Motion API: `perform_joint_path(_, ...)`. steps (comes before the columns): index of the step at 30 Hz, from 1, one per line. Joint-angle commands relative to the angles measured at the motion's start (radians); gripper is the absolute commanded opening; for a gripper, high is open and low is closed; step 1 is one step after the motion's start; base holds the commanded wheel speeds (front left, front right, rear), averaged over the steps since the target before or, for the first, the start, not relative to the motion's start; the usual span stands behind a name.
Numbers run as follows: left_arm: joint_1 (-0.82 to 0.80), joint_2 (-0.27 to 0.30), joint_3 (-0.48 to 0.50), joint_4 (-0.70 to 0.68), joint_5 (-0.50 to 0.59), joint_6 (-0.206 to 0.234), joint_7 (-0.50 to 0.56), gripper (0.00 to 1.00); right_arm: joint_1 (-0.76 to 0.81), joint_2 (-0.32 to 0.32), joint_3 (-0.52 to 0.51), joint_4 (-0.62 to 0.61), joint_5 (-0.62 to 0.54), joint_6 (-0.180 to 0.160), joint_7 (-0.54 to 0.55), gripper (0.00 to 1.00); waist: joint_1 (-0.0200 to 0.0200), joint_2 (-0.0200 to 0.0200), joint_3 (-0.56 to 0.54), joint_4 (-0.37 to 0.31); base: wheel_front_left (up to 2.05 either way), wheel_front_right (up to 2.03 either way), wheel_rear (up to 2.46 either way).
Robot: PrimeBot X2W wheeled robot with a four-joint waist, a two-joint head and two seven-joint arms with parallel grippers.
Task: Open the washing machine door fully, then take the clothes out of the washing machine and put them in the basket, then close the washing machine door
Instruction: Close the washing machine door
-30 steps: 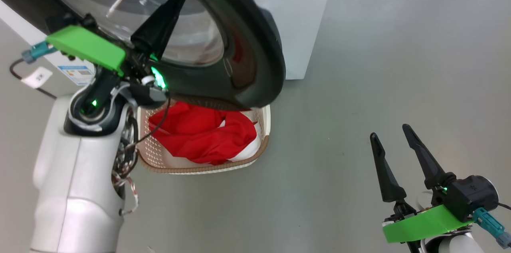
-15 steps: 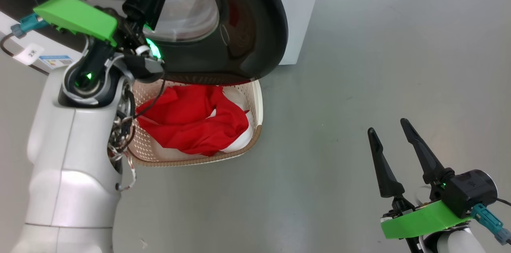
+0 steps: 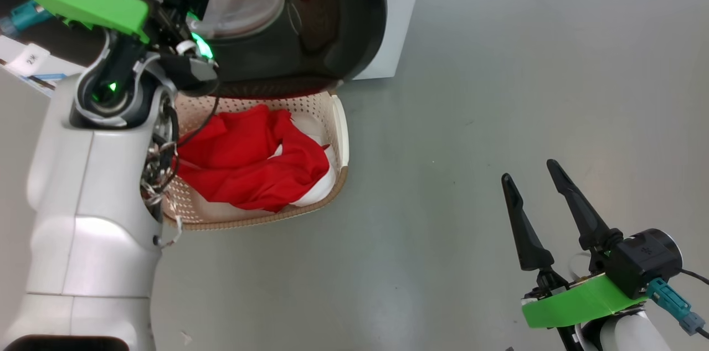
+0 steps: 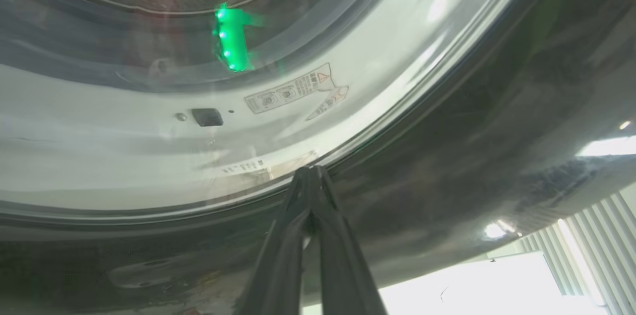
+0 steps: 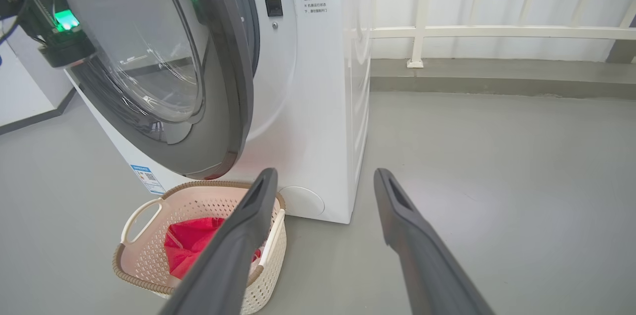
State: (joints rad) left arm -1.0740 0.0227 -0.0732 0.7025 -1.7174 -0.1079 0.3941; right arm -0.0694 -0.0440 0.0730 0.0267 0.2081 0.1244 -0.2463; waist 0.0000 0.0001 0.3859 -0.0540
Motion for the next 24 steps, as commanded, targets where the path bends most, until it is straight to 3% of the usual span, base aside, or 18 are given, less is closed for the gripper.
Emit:
perform_joint_path(1, -0.038, 0.031, 0.017, -0.022, -0.001, -0.018, 0.0, 0.0, -0.025, -0.006, 0.021, -0.019, -0.007, 0.006, -0.006, 1.0, 0.0, -0.0001, 0.007, -0.007, 0.0, 0.0, 0.0)
perform_joint_path(24, -0.082, 0.054, 0.042, 0.009, 0.031, -0.023, -0.009, 0.0, -0.047, -0.006, 0.031, -0.002, -0.001, 0.006, -0.013, 1.0, 0.0, -0.0001, 0.027, -0.053, 0.0, 0.0, 0.0)
